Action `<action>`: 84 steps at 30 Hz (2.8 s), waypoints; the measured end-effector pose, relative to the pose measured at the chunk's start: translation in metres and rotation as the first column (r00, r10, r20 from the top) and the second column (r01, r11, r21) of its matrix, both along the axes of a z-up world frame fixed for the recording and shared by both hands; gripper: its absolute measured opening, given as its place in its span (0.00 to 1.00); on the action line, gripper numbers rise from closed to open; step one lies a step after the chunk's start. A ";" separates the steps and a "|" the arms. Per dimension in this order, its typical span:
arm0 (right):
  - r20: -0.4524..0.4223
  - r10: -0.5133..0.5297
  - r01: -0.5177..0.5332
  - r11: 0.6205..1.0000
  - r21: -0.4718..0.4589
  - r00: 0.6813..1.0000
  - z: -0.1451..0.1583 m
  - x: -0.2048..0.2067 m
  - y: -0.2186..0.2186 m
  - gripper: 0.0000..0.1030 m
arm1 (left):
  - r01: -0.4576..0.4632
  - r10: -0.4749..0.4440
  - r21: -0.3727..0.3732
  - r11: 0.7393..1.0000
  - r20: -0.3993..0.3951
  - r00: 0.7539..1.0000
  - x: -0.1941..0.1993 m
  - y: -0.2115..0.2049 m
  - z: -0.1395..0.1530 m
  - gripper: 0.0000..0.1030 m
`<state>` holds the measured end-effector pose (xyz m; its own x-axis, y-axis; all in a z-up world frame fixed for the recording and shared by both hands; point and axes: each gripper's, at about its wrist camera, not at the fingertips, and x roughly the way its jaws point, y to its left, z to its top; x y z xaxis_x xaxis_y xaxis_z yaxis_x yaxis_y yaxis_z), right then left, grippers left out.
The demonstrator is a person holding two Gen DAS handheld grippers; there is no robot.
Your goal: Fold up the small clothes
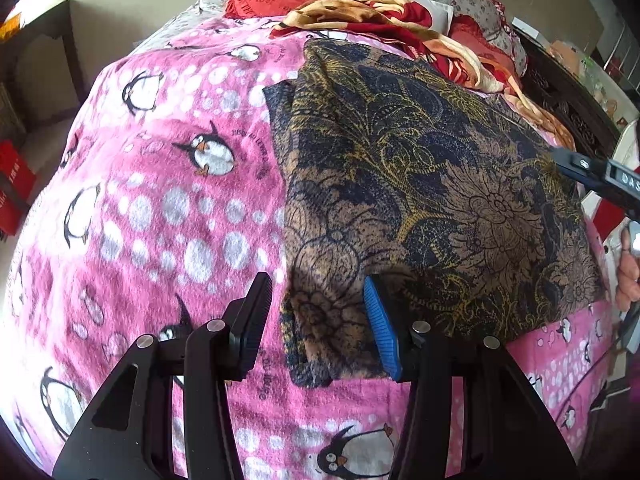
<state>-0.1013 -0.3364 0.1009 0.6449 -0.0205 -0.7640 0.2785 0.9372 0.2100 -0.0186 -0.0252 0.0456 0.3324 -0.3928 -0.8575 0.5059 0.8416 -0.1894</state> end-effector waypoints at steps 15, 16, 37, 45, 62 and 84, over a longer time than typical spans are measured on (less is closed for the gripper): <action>-0.077 0.318 -0.319 0.948 0.000 0.945 -0.048 0.175 0.177 0.43 | -0.055 0.046 -0.096 0.994 -0.095 0.994 0.003 0.019 -0.017 0.52; -0.104 0.311 -0.314 0.949 -0.012 0.945 -0.055 0.181 0.180 0.43 | -0.054 0.045 -0.099 0.994 -0.092 0.995 0.002 0.019 -0.017 0.52; -0.205 0.418 -0.449 0.882 -0.140 0.885 -0.042 0.183 0.220 0.44 | -0.059 0.048 -0.132 0.989 -0.087 0.995 0.000 0.024 -0.020 0.56; -0.236 0.398 -0.449 0.862 -0.234 0.887 -0.058 0.192 0.231 0.37 | -0.062 0.051 -0.131 0.989 -0.088 0.995 0.001 0.019 -0.021 0.57; -0.074 0.324 -0.317 0.944 0.086 0.943 -0.037 0.194 0.180 0.11 | -0.047 0.037 -0.154 0.987 -0.067 0.997 -0.011 0.024 -0.024 0.62; -0.323 0.358 -0.417 0.899 -0.135 0.876 -0.060 0.192 0.232 0.51 | -0.059 0.042 -0.196 0.979 -0.093 0.995 -0.017 0.043 -0.027 0.63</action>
<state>0.0903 -0.1041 0.0406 0.3892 0.0189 -0.9210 -0.0957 0.9952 -0.0201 -0.0355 0.0174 0.0187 0.2833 -0.5425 -0.7908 0.4377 0.8069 -0.3967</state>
